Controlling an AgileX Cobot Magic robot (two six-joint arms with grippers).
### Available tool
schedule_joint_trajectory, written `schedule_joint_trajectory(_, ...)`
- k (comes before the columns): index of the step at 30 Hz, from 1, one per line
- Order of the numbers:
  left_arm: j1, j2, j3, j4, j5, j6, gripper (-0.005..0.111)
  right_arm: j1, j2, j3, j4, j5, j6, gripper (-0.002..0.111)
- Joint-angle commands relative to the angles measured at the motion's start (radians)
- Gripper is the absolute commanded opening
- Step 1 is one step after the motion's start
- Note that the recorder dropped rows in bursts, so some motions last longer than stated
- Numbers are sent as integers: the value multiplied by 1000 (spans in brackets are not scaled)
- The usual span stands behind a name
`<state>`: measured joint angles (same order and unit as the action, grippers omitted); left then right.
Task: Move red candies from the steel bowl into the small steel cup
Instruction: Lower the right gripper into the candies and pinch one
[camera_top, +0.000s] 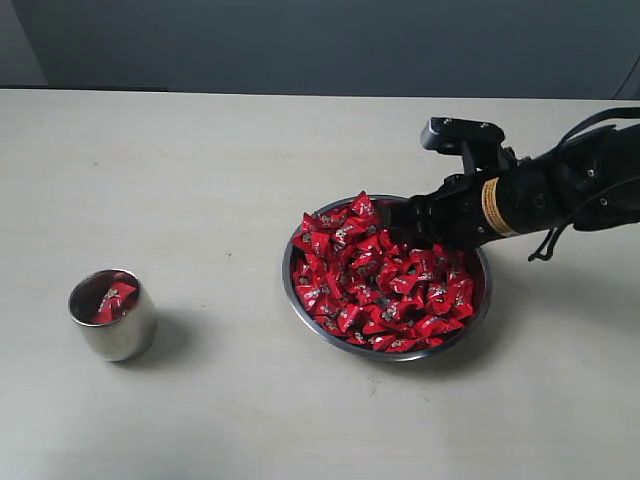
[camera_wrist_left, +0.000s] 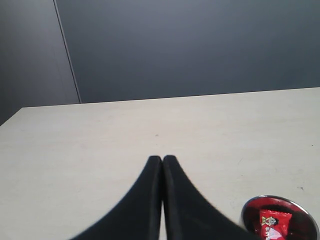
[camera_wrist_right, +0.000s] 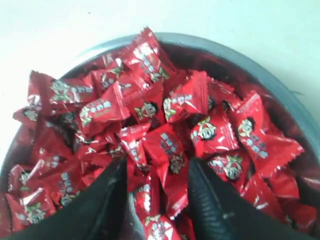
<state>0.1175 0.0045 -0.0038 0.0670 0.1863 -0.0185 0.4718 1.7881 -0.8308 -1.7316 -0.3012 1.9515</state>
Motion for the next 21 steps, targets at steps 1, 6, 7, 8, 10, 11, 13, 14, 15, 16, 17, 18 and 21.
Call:
schedule_joint_trajectory(1, 1, -4, 4, 1, -6, -1, 0, -4, 8, -54, -13, -11, 20, 39)
schedule_joint_trajectory(6, 1, -4, 4, 1, -6, -1, 0, -4, 74, -93, -13, -45, 22, 39)
schedule_joint_trajectory(7, 1, -4, 4, 1, -6, -1, 0, -4, 85, -93, -13, -45, 22, 39)
schedule_joint_trajectory(8, 1, -4, 4, 1, -6, -1, 0, -4, 93, -93, -13, -47, 22, 39)
schedule_joint_trajectory(10, 1, -4, 4, 1, -6, -1, 0, -4, 113, -93, -13, -49, 22, 39)
schedule_joint_trajectory(11, 1, -4, 4, 1, -6, -1, 0, -4, 121, -93, -13, -49, 22, 39)
schedule_joint_trajectory(13, 1, -4, 4, 1, -6, -1, 0, -4, 125, -93, -13, -51, 22, 39)
schedule_joint_trajectory(14, 1, -4, 4, 1, -6, -1, 0, -4, 127, -93, -13, -51, 22, 39)
schedule_joint_trajectory(15, 1, -4, 4, 1, -6, -1, 0, -4, 127, -93, -13, -53, 22, 39)
schedule_joint_trajectory(16, 1, -4, 4, 1, -6, -1, 0, -4, 127, -93, -13, -53, 22, 39)
schedule_joint_trajectory(17, 1, -4, 4, 1, -6, -1, 0, -4, 127, -93, -13, -53, 22, 39)
schedule_joint_trajectory(18, 1, -4, 4, 1, -6, -1, 0, -4, 130, -93, -13, -49, 20, 39)
schedule_joint_trajectory(21, 1, -4, 4, 1, -4, -1, 0, -4, 146, -93, -13, -51, 14, 39)
